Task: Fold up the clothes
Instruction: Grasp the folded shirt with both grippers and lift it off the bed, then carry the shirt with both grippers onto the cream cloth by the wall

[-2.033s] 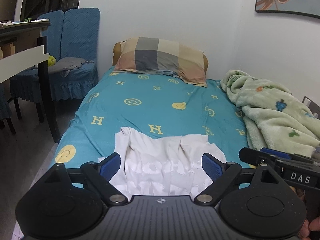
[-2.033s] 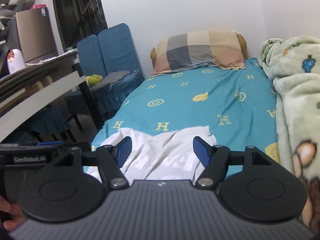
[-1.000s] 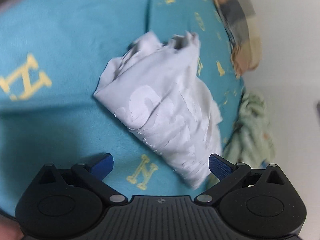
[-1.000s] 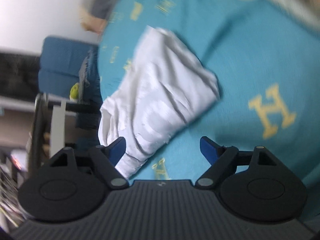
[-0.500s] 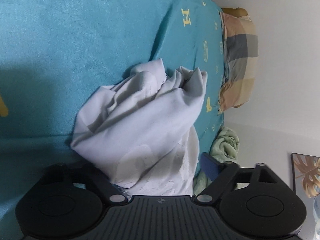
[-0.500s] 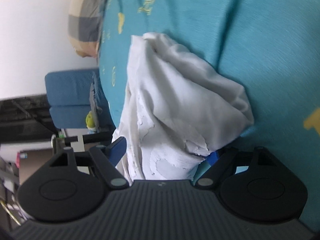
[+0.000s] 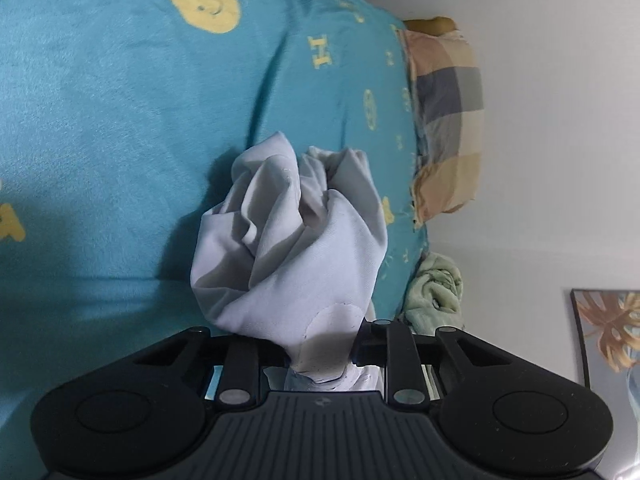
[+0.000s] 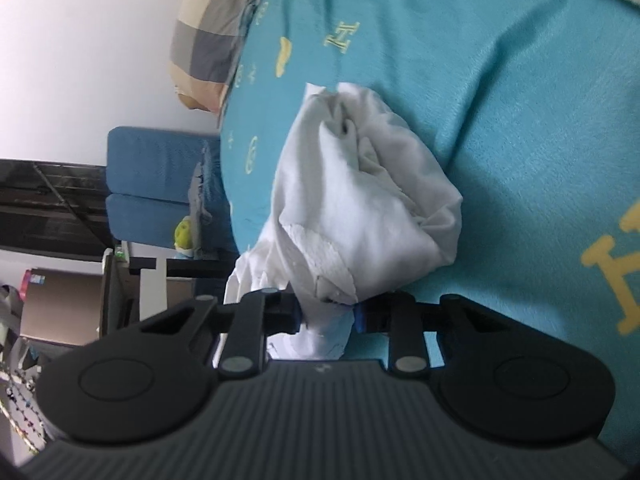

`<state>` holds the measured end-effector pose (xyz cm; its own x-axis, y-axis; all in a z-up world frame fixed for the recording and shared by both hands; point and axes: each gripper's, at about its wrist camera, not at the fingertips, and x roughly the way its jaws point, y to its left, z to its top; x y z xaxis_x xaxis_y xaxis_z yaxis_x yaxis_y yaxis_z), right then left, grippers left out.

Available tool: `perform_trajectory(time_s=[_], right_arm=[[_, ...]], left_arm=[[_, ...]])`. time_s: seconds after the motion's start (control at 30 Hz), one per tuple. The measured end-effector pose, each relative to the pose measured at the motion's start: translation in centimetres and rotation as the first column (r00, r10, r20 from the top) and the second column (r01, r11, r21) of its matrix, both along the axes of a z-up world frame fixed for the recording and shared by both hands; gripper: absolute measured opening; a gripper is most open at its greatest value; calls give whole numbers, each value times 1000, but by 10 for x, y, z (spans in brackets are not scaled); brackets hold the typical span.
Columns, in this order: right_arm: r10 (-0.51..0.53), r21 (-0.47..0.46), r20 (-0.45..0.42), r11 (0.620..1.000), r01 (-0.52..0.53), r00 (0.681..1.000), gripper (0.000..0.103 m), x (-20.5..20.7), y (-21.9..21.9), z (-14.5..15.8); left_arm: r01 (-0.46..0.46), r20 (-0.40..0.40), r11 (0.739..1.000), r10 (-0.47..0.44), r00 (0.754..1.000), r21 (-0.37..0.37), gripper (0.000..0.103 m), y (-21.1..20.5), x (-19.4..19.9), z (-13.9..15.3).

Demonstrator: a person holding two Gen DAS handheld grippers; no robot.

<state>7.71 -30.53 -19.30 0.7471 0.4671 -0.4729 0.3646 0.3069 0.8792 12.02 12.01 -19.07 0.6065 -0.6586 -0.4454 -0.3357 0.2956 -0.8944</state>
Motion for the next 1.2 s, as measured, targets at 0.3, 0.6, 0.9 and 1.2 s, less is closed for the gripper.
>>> perform_trajectory(time_s=[0.3, 0.6, 0.9, 1.2], right_arm=[[-11, 28, 49, 1000, 10, 999, 24, -39, -8, 53], [-41, 97, 183, 995, 24, 982, 23, -79, -32, 121], [-109, 76, 290, 993, 91, 951, 23, -105, -101, 199], [-240, -69, 424, 953, 295, 873, 23, -122, -234, 322]], left_arm=[[31, 28, 1000, -31, 999, 1, 25, -8, -40, 63], [68, 132, 997, -71, 989, 27, 24, -32, -68, 171], [178, 233, 981, -191, 954, 74, 24, -112, -71, 272], [397, 400, 915, -393, 828, 75, 25, -278, -23, 356]])
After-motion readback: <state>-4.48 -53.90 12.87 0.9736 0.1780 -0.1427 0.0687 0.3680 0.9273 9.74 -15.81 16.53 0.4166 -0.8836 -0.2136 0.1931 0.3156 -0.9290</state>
